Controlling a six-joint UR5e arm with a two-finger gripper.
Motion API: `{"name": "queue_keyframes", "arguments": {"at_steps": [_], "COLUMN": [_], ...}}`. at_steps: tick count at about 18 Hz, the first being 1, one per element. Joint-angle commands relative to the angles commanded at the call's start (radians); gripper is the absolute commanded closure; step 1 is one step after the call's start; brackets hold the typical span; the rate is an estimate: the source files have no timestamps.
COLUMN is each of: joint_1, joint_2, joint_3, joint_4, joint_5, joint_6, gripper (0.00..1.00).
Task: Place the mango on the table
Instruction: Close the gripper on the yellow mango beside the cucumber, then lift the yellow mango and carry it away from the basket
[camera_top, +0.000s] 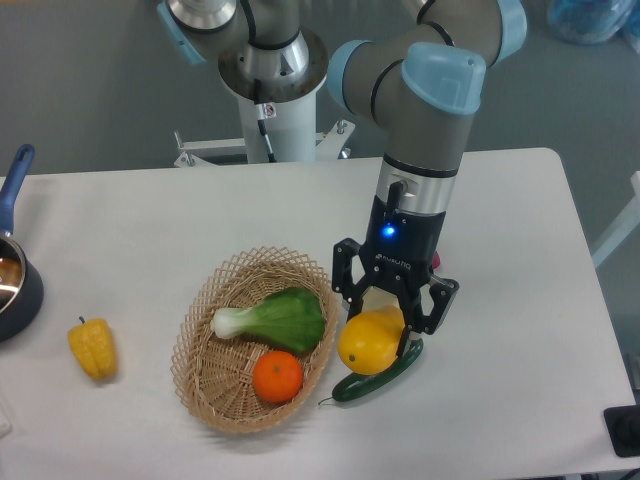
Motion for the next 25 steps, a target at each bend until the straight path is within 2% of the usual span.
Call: {"name": "queue_keyframes", "arguments": {"at_steps": [21, 25], "joint_1": [-0.005, -0.003], "joint_2": [-0.005, -0.005], "joint_3": [-0.020, -0.069], "joint_4": [0.003, 0.003], "joint_5": [0.008, 0.052], "joint_6": [0.015, 0.159], "gripper": [0.48, 0.48]}}
